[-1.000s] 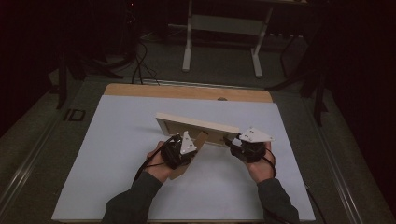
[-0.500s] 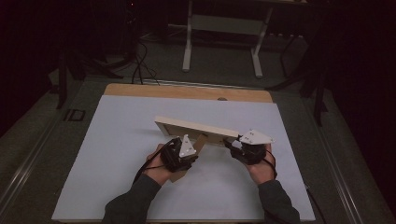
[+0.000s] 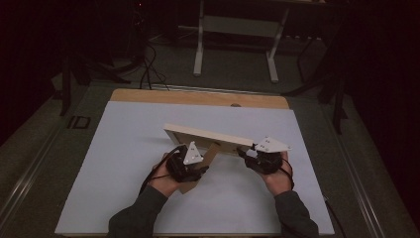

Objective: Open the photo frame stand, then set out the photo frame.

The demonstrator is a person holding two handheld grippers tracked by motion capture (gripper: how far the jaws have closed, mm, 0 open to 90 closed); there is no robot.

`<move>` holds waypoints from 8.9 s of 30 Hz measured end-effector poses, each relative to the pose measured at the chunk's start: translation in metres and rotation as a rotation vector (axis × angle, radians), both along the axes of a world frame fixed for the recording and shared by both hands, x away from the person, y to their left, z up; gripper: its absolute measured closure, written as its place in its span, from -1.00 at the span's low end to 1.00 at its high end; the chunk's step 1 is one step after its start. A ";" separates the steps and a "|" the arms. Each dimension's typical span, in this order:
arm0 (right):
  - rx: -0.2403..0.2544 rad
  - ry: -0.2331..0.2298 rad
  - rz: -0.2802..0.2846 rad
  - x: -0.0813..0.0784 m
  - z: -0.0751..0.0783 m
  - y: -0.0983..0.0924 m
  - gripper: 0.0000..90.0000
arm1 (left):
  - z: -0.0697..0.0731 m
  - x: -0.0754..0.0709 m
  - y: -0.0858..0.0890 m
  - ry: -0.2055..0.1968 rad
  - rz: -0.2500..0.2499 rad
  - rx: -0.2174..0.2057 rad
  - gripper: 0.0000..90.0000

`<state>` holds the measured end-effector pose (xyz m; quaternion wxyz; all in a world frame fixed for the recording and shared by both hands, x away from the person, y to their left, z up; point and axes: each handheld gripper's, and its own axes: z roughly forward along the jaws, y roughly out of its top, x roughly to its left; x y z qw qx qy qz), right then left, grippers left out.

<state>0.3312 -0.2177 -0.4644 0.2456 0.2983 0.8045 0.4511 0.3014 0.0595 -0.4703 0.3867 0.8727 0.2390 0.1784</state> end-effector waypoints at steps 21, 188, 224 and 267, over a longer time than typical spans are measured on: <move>-0.013 0.022 0.003 0.003 -0.002 0.000 0.26 | 0.015 -0.001 0.028 0.083 -0.009 -0.199 0.24; 0.045 0.252 0.066 0.026 -0.027 0.017 1.00 | 0.044 0.052 -0.001 0.087 0.143 -0.129 1.00; 0.042 0.242 0.185 0.010 -0.013 0.035 1.00 | 0.038 0.062 0.008 0.110 0.153 -0.148 1.00; 0.022 0.240 0.232 0.004 -0.016 0.068 1.00 | 0.015 0.056 0.018 0.156 0.166 -0.245 1.00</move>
